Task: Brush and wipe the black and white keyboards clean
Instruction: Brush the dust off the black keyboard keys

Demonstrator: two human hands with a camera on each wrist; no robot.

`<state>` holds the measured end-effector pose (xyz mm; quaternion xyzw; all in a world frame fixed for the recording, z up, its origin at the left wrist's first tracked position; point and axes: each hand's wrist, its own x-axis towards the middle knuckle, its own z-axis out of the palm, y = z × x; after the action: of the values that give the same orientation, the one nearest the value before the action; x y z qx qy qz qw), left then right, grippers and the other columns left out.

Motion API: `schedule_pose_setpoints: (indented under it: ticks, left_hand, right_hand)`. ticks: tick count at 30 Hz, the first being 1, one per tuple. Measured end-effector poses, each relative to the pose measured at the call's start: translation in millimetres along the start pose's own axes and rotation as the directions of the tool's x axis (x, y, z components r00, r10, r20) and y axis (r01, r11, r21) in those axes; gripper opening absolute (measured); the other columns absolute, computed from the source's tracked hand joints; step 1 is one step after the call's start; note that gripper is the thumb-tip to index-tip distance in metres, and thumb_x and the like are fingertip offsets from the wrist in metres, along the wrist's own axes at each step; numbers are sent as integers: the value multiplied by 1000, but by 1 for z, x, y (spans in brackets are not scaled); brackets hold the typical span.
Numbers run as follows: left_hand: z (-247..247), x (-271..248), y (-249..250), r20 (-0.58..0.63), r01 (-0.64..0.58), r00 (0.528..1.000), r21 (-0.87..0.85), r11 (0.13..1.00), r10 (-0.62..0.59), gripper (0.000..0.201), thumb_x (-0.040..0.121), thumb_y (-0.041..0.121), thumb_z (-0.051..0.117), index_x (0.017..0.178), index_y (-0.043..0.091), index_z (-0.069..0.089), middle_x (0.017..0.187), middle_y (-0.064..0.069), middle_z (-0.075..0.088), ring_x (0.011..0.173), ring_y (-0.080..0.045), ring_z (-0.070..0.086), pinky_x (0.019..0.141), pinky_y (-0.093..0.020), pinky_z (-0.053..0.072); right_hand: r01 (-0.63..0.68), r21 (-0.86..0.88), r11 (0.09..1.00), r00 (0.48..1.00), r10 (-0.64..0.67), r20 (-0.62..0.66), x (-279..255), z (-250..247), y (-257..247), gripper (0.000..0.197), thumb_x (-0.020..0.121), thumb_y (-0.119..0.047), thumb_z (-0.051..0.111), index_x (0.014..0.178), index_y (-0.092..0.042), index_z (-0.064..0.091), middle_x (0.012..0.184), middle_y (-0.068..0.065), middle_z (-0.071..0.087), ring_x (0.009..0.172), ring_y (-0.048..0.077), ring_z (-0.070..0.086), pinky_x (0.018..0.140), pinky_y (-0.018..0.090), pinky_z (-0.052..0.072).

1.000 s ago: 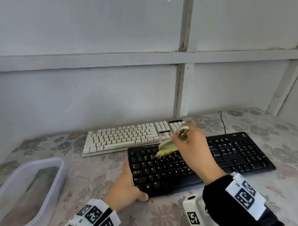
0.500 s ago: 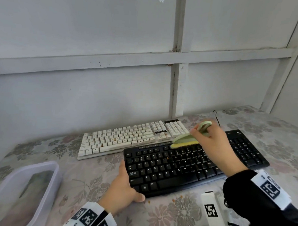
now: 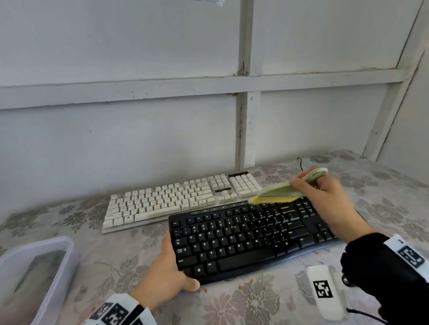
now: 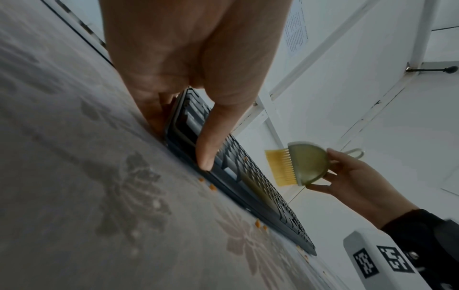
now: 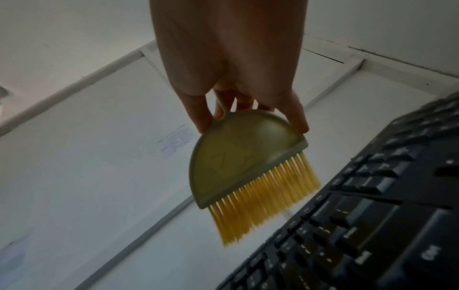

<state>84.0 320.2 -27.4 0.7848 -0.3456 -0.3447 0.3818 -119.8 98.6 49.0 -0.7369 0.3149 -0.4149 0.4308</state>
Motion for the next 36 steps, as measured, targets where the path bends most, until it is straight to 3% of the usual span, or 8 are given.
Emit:
schedule_pose_setpoints:
  ticks: [3, 8, 14, 20, 24, 26, 30, 36]
  left_hand:
    - [0, 1, 0, 0, 15, 1000, -4, 1000, -15, 117, 65, -1, 79, 146, 32, 1, 115, 12, 56, 99, -8, 57, 81, -22, 45]
    - [1, 2, 0, -10, 29, 1000, -3, 1000, -29, 120, 63, 0, 80, 146, 33, 0, 122, 8, 54, 104, -13, 57, 94, -30, 45]
    - [1, 3, -2, -19, 45, 999, -37, 998, -46, 122, 59, -5, 79, 145, 35, 3, 111, 8, 60, 100, -14, 60, 94, -33, 47]
    - [1, 3, -3, -15, 56, 998, -55, 997, -57, 121, 56, -4, 81, 144, 34, 7, 121, 5, 56, 109, -20, 56, 102, -41, 42]
    - [2, 2, -2, -20, 46, 999, -65, 997, -48, 123, 57, -6, 79, 145, 37, 4, 121, 6, 56, 106, -17, 58, 98, -38, 45]
    - [2, 2, -2, -19, 39, 999, -73, 997, -41, 123, 58, -7, 78, 145, 38, 3, 119, 7, 57, 104, -16, 58, 95, -35, 47]
    - [2, 1, -1, -16, 37, 999, -88, 995, -39, 123, 60, -8, 77, 145, 37, 2, 117, 9, 57, 101, -12, 59, 82, -26, 49]
    - [1, -4, 6, -49, 18, 999, -36, 999, -20, 102, 59, -5, 76, 135, 23, 13, 105, 7, 55, 91, -4, 55, 67, -18, 43]
  right_hand:
    - [-53, -117, 992, 996, 61, 61, 3, -9, 13, 15, 91, -19, 60, 76, -19, 60, 68, -2, 56, 64, 12, 51, 62, 24, 39]
    - [-20, -317, 948, 995, -13, -102, 14, -36, 16, 13, 91, -18, 60, 82, -9, 58, 78, 7, 59, 68, 17, 51, 58, 25, 38]
    - [-12, -62, 998, 1000, 11, -13, 13, -35, 20, 14, 91, -14, 59, 78, -8, 59, 68, 2, 53, 60, 3, 50, 59, 12, 40]
    - [-106, -227, 968, 990, 81, -115, 22, -58, 44, 12, 91, -18, 61, 79, -13, 59, 81, 8, 61, 83, 28, 57, 66, 30, 43]
    - [-11, -465, 885, 980, -83, -181, 22, -48, 31, 21, 88, -14, 61, 71, -23, 52, 85, 3, 58, 95, 33, 51, 86, 52, 44]
    - [62, -431, 900, 983, -129, -128, 14, -26, 16, 13, 88, -14, 61, 76, -19, 55, 86, 1, 59, 95, 30, 52, 87, 54, 45]
    - [187, -192, 963, 977, -163, 134, -20, 40, -19, 8, 89, -25, 58, 86, -19, 62, 91, -1, 64, 88, 18, 61, 80, 42, 54]
    - [257, -131, 957, 934, -212, 287, -60, 128, -52, 14, 89, -36, 57, 81, -34, 47, 89, -16, 53, 98, 17, 51, 91, 44, 42]
